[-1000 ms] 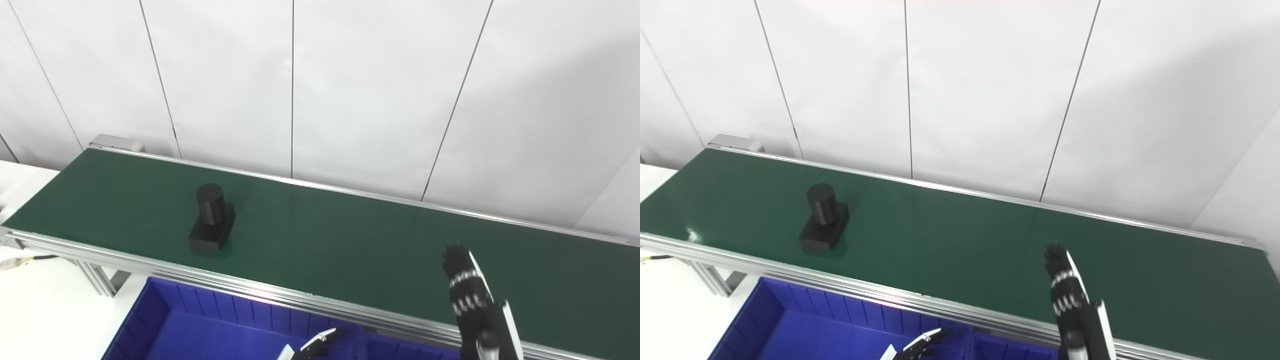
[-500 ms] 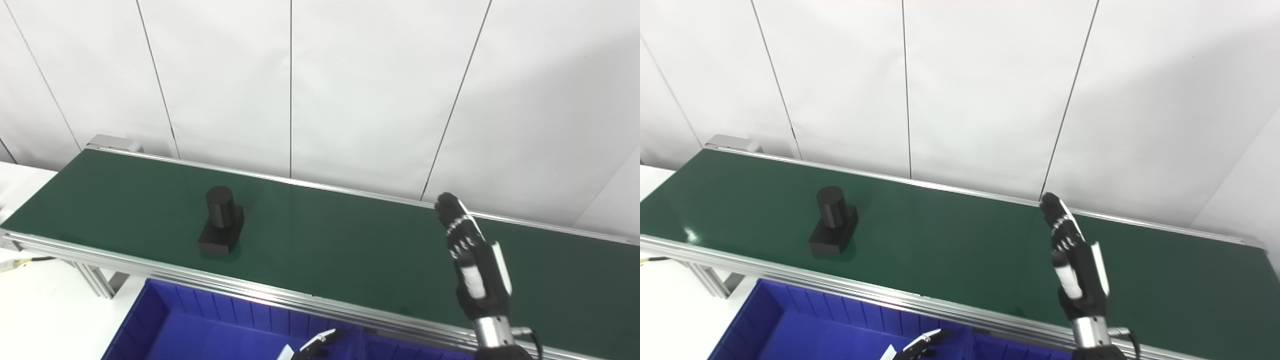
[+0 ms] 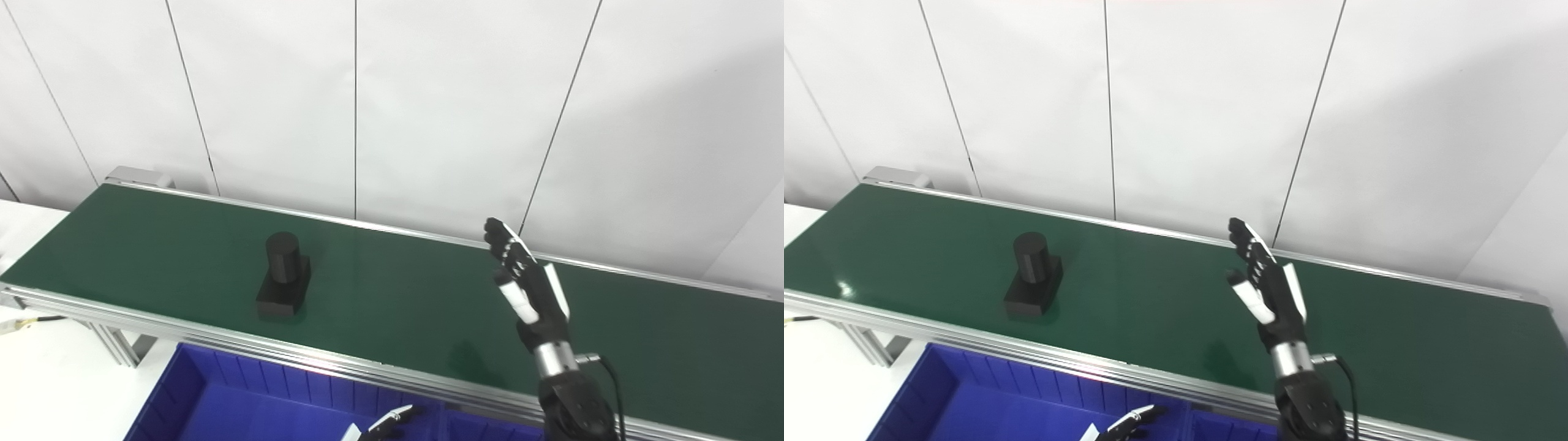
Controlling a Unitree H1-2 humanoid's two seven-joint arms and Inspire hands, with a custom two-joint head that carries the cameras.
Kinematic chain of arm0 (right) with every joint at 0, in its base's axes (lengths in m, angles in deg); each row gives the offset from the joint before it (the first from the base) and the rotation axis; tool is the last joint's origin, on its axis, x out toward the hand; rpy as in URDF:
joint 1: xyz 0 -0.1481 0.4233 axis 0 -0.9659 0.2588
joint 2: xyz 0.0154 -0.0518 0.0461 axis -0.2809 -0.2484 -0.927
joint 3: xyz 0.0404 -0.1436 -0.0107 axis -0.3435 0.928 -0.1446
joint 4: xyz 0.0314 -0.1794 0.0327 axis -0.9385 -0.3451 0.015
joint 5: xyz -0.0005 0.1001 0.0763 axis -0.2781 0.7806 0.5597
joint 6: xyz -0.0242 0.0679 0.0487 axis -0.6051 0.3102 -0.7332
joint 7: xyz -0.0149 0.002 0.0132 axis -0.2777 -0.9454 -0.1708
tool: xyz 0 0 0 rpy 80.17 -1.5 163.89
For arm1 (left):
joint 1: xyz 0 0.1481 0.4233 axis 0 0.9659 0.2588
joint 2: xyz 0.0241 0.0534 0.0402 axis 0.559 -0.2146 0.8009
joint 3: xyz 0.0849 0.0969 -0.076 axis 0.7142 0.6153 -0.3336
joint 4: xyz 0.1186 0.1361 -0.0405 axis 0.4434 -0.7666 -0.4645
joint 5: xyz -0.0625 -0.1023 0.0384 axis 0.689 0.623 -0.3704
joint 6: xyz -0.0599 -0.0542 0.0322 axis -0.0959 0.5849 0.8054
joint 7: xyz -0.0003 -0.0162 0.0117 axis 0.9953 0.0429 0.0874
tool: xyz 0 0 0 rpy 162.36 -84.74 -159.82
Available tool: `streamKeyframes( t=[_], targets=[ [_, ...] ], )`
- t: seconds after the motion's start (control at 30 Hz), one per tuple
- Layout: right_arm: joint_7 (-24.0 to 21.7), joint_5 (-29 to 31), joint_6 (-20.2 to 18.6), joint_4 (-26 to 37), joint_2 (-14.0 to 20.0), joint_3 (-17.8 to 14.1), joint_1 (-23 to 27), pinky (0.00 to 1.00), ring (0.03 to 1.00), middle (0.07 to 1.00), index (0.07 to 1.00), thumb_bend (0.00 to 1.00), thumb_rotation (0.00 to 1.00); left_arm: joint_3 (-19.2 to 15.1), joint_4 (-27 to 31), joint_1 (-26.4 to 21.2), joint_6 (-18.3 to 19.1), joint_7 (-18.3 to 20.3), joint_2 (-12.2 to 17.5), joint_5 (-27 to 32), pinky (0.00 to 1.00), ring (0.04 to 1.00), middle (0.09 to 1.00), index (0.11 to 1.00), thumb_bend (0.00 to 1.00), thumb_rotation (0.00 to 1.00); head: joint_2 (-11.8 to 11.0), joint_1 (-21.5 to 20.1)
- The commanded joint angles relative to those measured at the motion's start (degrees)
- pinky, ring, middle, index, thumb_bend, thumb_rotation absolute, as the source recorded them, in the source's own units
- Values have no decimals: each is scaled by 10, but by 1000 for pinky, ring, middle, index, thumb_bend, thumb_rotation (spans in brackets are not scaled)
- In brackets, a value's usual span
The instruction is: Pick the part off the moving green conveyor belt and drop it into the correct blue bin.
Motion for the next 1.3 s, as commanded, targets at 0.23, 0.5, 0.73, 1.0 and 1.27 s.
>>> streamKeyframes(
  t=[0.23, 0.5, 0.73, 1.0, 1.27],
  targets=[
    [37, -2, 19, -67, -3, 43, 84, 903, 902, 917, 899, 950, 451, 7, 4, -12, -17, -14, -1, -9, 823, 882, 891, 836, 850, 974, -2, 3],
    [72, -25, 19, -114, -6, 79, 119, 867, 859, 900, 890, 1000, 317, 12, 2, -14, -17, -18, -3, -9, 834, 883, 887, 836, 857, 969, -3, 6],
    [101, -43, 19, -149, -8, 116, 143, 831, 844, 893, 886, 1000, 212, 21, -4, -19, -17, -28, -5, -14, 825, 880, 885, 837, 847, 969, -4, 11],
    [152, -75, 19, -168, -18, 165, 155, 720, 789, 856, 875, 996, 125, 22, -7, -19, -17, -25, -10, -9, 841, 880, 883, 841, 870, 966, -2, 15],
    [174, -101, 19, -205, -22, 190, 180, 718, 777, 845, 879, 973, 97, 29, -9, -21, -17, -32, -10, -14, 842, 875, 881, 846, 868, 971, -2, 17]
  ],
)
